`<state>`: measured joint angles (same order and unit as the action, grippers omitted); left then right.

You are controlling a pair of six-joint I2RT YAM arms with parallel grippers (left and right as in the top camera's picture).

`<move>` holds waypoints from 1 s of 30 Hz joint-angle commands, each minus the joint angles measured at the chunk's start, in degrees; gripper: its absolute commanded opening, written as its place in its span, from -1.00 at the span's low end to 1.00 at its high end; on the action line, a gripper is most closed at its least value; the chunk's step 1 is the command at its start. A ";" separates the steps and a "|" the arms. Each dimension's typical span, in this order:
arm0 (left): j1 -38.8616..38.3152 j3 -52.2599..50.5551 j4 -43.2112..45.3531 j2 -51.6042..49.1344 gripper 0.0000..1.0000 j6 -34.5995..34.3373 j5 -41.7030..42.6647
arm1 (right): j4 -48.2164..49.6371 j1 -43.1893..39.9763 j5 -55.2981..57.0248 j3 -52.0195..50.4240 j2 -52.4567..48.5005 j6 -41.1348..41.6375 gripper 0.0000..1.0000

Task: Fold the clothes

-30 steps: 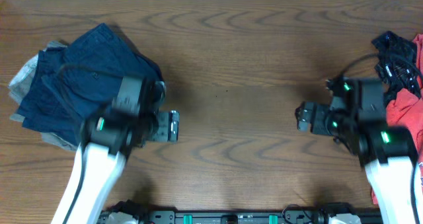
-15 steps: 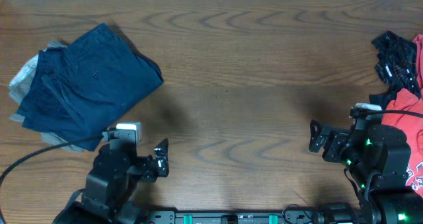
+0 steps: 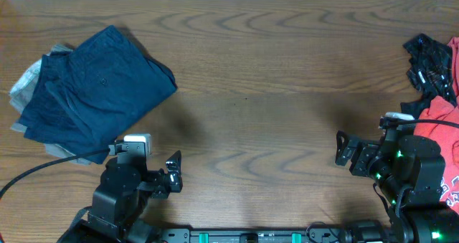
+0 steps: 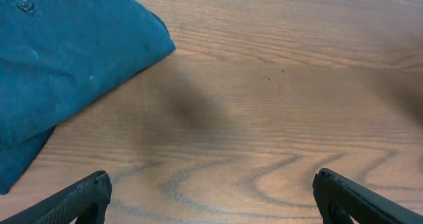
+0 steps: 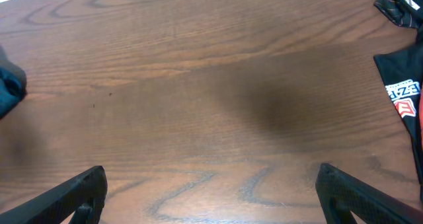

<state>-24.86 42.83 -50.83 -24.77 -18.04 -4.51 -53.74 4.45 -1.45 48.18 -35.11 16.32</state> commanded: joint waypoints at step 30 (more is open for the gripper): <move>-0.24 -0.24 -0.09 0.17 0.96 -0.28 -0.68 | 57.44 0.55 -3.13 -47.34 34.82 -12.37 0.98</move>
<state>-24.86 42.70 -50.94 -24.75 -18.04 -4.73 0.05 4.73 -4.10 4.75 -0.89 7.49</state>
